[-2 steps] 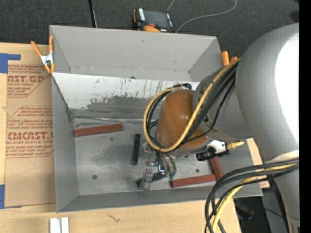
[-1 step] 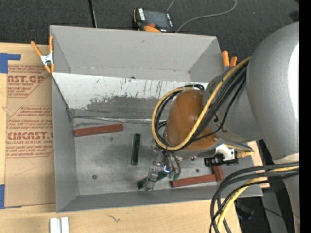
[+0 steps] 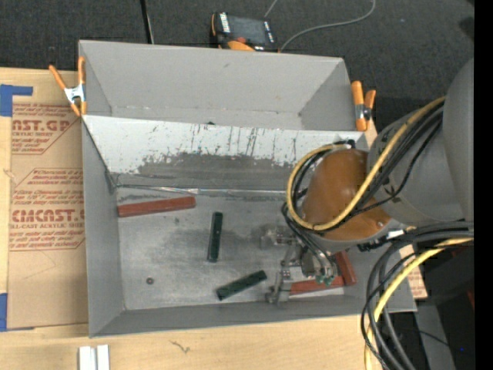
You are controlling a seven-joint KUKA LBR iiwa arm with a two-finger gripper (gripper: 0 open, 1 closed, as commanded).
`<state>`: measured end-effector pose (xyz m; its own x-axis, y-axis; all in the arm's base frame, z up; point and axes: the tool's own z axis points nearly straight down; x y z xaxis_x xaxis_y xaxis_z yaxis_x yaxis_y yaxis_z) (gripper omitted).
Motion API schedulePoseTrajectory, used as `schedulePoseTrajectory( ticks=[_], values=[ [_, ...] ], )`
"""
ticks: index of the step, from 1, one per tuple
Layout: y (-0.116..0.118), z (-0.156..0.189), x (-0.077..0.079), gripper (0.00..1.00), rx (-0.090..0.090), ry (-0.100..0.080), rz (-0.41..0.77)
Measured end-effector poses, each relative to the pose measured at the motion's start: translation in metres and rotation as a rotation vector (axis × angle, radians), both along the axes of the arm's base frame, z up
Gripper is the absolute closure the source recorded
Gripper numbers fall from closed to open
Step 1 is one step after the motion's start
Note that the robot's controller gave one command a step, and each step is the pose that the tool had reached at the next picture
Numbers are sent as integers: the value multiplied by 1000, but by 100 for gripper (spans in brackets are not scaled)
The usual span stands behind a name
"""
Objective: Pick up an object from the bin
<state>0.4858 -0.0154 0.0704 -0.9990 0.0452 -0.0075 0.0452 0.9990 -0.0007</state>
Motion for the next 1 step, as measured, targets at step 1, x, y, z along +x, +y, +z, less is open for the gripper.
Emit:
schedulePoseTrajectory(
  ticks=[1],
  values=[
    [23,21,-7,0,3,7,-177]
  ],
)
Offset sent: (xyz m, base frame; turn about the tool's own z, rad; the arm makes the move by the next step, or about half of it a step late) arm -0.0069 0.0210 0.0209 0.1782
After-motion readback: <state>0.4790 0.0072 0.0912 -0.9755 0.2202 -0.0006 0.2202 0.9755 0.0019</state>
